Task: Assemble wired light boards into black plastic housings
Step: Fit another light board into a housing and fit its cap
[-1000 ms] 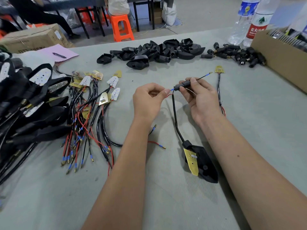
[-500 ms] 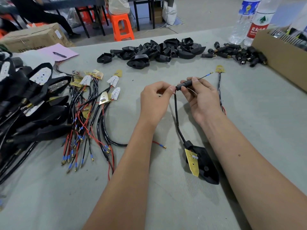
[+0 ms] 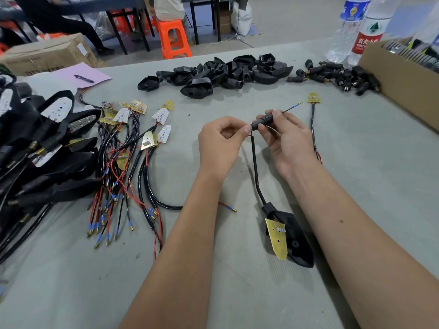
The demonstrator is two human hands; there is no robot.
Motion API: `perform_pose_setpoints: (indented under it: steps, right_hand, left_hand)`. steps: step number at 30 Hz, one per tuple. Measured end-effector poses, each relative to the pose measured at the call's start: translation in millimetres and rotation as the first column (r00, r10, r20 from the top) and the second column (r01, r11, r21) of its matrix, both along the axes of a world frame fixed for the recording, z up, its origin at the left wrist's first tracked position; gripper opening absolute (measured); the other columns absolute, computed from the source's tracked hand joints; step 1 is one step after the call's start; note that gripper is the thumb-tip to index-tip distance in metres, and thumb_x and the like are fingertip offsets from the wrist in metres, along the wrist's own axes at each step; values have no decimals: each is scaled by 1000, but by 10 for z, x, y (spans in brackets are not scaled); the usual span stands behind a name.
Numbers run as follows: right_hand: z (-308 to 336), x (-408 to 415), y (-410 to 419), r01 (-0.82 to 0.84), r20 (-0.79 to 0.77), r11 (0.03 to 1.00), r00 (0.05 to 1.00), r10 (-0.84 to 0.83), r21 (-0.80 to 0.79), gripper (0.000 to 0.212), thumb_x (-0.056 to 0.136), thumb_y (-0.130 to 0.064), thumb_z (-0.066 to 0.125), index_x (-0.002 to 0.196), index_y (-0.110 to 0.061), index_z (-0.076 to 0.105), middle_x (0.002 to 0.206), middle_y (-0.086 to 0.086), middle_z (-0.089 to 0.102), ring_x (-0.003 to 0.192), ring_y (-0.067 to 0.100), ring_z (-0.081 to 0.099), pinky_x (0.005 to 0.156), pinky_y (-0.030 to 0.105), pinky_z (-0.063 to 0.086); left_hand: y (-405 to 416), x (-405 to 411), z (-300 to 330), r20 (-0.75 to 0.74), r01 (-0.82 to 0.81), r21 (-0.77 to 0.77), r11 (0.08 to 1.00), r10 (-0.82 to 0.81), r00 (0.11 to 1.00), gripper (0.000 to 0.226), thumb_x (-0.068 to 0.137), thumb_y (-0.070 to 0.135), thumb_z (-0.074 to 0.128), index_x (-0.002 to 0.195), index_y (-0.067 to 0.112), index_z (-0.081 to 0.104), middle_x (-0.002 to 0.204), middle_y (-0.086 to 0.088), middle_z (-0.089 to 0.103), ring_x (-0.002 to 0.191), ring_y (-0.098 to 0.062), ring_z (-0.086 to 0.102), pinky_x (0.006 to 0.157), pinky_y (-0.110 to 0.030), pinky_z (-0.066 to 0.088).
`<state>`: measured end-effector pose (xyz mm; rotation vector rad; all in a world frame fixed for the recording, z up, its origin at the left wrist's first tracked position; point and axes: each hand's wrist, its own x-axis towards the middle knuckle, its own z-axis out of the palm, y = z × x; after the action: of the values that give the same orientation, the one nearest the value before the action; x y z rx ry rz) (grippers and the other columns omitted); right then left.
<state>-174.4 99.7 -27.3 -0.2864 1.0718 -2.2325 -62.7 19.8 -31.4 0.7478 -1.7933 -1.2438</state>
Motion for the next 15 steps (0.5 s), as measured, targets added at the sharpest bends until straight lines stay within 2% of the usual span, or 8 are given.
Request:
perform_pose_setpoints:
  steps: [4, 8, 10, 13, 15]
  right_hand:
    - [5, -17, 0, 47, 33, 999, 998, -47, -16, 14, 104, -5, 56, 97, 3, 66, 100, 21, 69, 81, 26, 75, 69, 24, 60]
    - [7, -11, -1, 54, 37, 998, 998, -53, -18, 15, 104, -5, 56, 96, 2, 66, 96, 19, 70, 80, 26, 76, 69, 24, 60]
    - [2, -1, 2, 37, 10, 999, 999, -37, -6, 16, 104, -5, 57, 92, 1, 67, 92, 17, 71, 78, 25, 76, 68, 24, 60]
    - [-1, 18, 6, -4, -40, 1000, 999, 5, 18, 19, 103, -6, 58, 88, -2, 68, 84, 14, 73, 76, 22, 75, 67, 23, 59]
    - [3, 19, 7, 4, -41, 1000, 999, -3, 26, 19, 103, -5, 59, 87, -2, 68, 82, 13, 74, 75, 21, 75, 67, 23, 59]
  left_hand:
    - [-14, 5, 3, -52, -34, 94, 995, 39, 998, 9, 93, 9, 70, 87, 13, 75, 85, -4, 76, 76, -18, 77, 81, -36, 63]
    - [-38, 33, 12, -108, -48, 157, 986, 66, 992, 4, 91, 2, 72, 88, 4, 73, 83, -7, 73, 76, -19, 76, 80, -32, 62]
    - [-35, 34, 18, -78, -48, 102, 994, 56, 995, 6, 89, 4, 75, 84, 8, 75, 78, -4, 74, 73, -16, 72, 73, -28, 60]
    - [-8, 14, 23, 6, -54, -47, 997, 54, 999, 10, 86, 7, 79, 80, 15, 77, 68, 10, 71, 65, -3, 66, 67, -20, 54]
    - [11, 2, 31, 17, -57, -71, 996, 58, 998, 10, 86, 6, 78, 81, 16, 78, 67, 11, 71, 65, -1, 67, 67, -18, 53]
